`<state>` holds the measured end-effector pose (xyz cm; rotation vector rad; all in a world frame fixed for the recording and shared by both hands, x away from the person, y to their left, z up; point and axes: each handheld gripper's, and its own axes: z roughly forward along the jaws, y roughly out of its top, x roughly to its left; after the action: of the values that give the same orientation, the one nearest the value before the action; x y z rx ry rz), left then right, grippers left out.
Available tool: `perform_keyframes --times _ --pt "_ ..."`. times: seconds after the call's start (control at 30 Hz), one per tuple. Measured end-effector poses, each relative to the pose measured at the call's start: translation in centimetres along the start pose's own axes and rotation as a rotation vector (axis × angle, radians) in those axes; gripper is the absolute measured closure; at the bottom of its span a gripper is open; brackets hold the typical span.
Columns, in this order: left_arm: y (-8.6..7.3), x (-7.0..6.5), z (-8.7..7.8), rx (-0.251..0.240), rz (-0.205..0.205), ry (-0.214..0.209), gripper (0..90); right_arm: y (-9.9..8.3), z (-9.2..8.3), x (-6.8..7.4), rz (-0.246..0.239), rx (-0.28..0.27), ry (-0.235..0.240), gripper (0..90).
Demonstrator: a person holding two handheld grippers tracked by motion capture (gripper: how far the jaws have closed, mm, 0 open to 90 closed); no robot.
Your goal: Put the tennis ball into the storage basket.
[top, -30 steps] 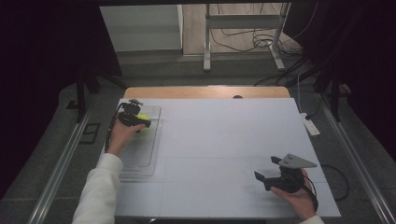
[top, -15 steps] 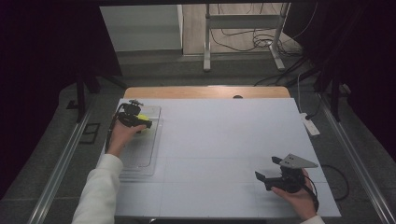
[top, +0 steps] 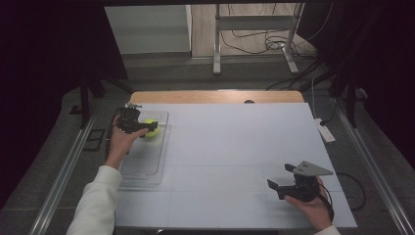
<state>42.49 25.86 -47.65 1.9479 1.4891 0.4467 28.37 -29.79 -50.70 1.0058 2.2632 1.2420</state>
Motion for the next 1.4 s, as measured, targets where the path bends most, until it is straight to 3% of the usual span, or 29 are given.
perform_keyframes --times 0.2,0.37,0.87,1.03,1.4 --pt "-0.9 -0.3 -1.3 -0.046 -0.001 -0.048 12.4 0.0 0.0 -0.1 -0.001 0.000 0.002 9.5" --pt "-2.1 -0.9 -2.9 -0.086 0.020 -0.102 12.6 0.0 0.1 -0.1 -0.002 -0.001 0.004 9.5" --pt "-5.9 -5.0 -6.7 -0.178 0.085 -0.250 12.2 -0.2 -0.3 -0.3 0.009 -0.006 -0.005 9.5" --pt "-7.5 -6.3 -7.7 -0.198 0.089 -0.299 12.1 -0.3 -0.9 -0.7 0.026 -0.017 -0.020 9.5" --pt "-10.7 -7.6 -8.3 -0.204 0.112 -0.326 12.0 -0.2 -1.3 -0.7 0.036 -0.035 -0.015 9.4"
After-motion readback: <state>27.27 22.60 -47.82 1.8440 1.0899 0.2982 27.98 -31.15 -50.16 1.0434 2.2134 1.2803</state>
